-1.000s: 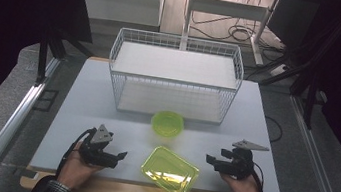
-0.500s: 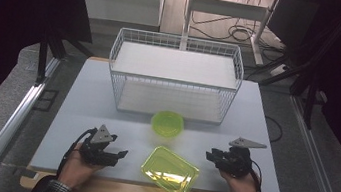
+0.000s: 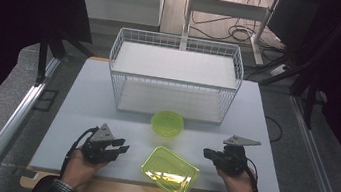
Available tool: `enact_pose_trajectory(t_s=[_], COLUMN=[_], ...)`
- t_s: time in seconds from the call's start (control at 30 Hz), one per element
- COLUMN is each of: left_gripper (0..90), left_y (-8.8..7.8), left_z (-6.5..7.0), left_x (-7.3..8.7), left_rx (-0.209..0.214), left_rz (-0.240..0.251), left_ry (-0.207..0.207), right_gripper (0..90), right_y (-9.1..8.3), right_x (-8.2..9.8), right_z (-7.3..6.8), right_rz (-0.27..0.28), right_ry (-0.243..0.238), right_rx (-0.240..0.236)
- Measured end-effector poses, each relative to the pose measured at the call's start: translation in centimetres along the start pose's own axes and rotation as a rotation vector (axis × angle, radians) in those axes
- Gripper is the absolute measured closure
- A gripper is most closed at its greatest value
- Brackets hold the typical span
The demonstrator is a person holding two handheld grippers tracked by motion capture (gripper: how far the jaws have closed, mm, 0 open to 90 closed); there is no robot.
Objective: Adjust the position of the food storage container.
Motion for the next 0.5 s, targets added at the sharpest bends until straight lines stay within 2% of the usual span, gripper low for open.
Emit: enact_pose_trajectory(t_s=[0.03, 0.07, 0.1, 0.2, 0.27, 0.3, 0.37, 0.5], left_gripper=[79.8, 88.7, 89.9, 90.0, 90.0, 90.0, 90.0, 90.0], left_y=[0.1, 0.4, 0.4, 1.5, 1.9, 2.7, 3.2, 5.4], left_z=[0.1, 0.2, 0.2, 0.6, 0.6, 0.7, 0.8, 1.2], left_x=[-0.2, -1.0, -1.0, -2.4, -2.8, -3.7, -4.3, -6.6], left_rx=[0.006, 0.030, 0.030, 0.067, 0.072, 0.079, 0.083, 0.108], left_rz=[0.002, 0.015, 0.015, 0.023, 0.024, 0.021, 0.022, 0.019], left_ry=[-0.001, -0.009, -0.009, -0.013, -0.012, 0.013, 0.019, 0.055], right_gripper=[87.5, 87.4, 87.4, 86.3, 85.2, 84.4, 83.5, 80.2], right_y=[0.0, 0.0, 0.0, -0.3, -0.4, -0.4, -0.4, -0.5], right_x=[0.1, 0.2, 0.2, 0.2, 0.3, 0.3, 0.4, 0.8], right_z=[0.1, 0.1, 0.1, 0.4, 0.6, 0.7, 0.9, 1.3], right_rz=[-0.004, -0.006, -0.006, 0.003, 0.006, 0.007, 0.009, 0.008], right_ry=[0.000, 0.000, 0.000, -0.004, 0.001, 0.006, 0.007, 0.004], right_rx=[0.003, 0.006, 0.006, 0.015, 0.019, 0.020, 0.024, 0.038])
Point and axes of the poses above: each handheld gripper's, and its own axes: y roughly forward along the jaws, x roughly out of its underside, z roughly to its right, the point moved 9 cm from there along y, roughly forward along the jaws, and after that the axes turned 5 degrees about z, right-handed, at the moved point
